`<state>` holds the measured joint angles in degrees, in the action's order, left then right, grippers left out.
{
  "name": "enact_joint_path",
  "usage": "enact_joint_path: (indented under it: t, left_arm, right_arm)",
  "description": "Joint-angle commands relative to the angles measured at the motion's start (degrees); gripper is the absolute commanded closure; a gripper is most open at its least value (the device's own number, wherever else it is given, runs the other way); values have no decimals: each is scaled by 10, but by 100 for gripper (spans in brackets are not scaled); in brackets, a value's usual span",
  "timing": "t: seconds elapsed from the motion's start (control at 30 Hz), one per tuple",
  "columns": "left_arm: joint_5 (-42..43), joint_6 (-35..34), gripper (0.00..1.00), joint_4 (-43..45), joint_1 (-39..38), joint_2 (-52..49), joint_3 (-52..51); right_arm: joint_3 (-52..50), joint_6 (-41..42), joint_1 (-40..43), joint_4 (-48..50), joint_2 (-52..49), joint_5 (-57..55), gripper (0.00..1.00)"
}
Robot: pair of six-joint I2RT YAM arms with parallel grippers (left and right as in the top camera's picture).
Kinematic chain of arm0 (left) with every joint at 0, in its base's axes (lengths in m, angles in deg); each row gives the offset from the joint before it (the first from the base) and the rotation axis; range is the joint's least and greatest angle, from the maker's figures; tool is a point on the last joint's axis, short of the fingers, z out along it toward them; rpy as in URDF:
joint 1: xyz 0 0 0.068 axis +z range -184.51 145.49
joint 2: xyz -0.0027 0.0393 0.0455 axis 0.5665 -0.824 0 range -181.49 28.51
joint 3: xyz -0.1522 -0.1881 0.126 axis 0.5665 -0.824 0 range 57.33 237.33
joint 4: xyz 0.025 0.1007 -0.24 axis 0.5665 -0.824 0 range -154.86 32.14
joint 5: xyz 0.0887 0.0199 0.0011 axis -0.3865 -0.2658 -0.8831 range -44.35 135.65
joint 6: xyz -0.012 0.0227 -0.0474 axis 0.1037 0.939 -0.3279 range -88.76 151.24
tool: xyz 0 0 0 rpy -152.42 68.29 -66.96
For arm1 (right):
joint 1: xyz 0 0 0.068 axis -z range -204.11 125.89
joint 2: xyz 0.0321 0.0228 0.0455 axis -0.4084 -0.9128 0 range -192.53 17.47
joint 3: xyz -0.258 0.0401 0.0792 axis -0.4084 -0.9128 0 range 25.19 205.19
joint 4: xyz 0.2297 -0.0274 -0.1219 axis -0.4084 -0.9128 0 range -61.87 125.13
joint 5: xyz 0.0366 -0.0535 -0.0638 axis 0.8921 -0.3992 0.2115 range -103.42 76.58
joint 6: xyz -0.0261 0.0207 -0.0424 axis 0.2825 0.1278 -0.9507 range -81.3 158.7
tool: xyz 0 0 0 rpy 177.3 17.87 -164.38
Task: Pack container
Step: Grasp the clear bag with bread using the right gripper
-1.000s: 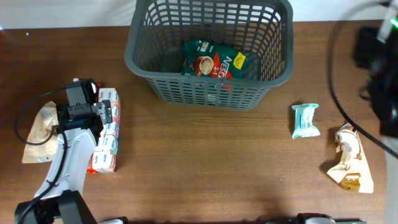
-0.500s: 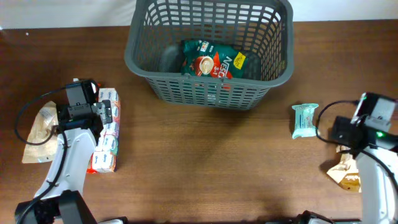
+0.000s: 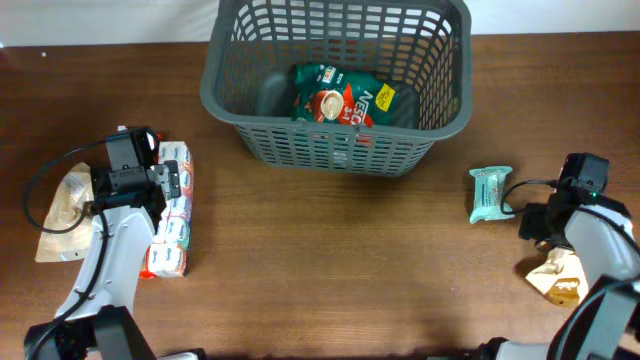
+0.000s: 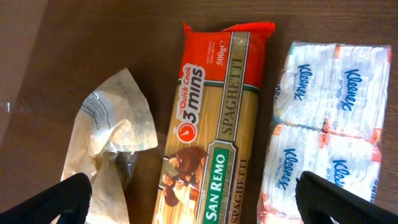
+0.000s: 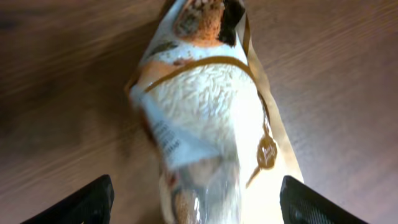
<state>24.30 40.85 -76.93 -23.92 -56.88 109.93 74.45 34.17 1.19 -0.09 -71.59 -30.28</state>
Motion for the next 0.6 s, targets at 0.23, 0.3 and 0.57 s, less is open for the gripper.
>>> enact_joint_path:
  t: [0.23, 0.3, 0.57]
  left_arm:
    - [-5, 7, 1, 0, 2, 7, 4]
    - [-5, 7, 1, 0, 2, 7, 4]
    - [-5, 7, 1, 0, 2, 7, 4]
  right_arm:
    - [-3, 3, 37, 41, -62, -12, 18]
    - [-3, 3, 37, 47, -75, -13, 19]
    - [-3, 37, 37, 56, -113, -14, 96]
